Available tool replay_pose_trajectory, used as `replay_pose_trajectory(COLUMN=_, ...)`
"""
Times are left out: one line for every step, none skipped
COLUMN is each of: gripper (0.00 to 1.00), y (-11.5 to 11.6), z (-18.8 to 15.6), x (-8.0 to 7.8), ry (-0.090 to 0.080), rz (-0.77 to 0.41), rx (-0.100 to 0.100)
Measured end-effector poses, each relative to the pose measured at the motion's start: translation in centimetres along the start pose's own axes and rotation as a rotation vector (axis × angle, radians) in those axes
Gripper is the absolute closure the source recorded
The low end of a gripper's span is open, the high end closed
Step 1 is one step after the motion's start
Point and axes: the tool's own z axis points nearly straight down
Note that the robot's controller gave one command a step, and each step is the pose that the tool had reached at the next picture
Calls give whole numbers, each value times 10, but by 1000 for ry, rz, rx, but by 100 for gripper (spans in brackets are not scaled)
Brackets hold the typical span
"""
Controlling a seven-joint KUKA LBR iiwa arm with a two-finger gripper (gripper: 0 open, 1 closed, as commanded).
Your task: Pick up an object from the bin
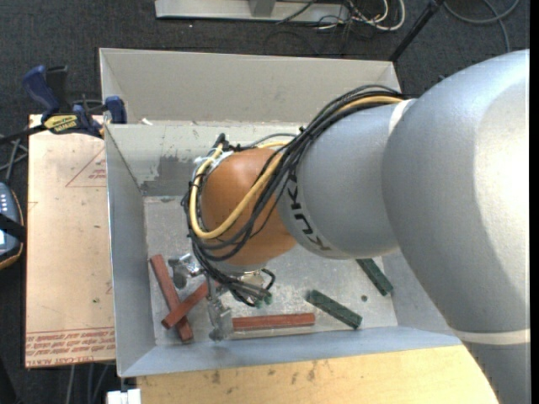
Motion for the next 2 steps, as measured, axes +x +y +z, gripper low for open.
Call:
replay_pose_trajectory(gripper=100, y=10, z=34, x=-2, ry=-8, rz=-63, rx=-1)
replay_pose_trajectory(gripper=100, y=10, z=34, x=-2, ry=-8, rz=-63, rx=-1)
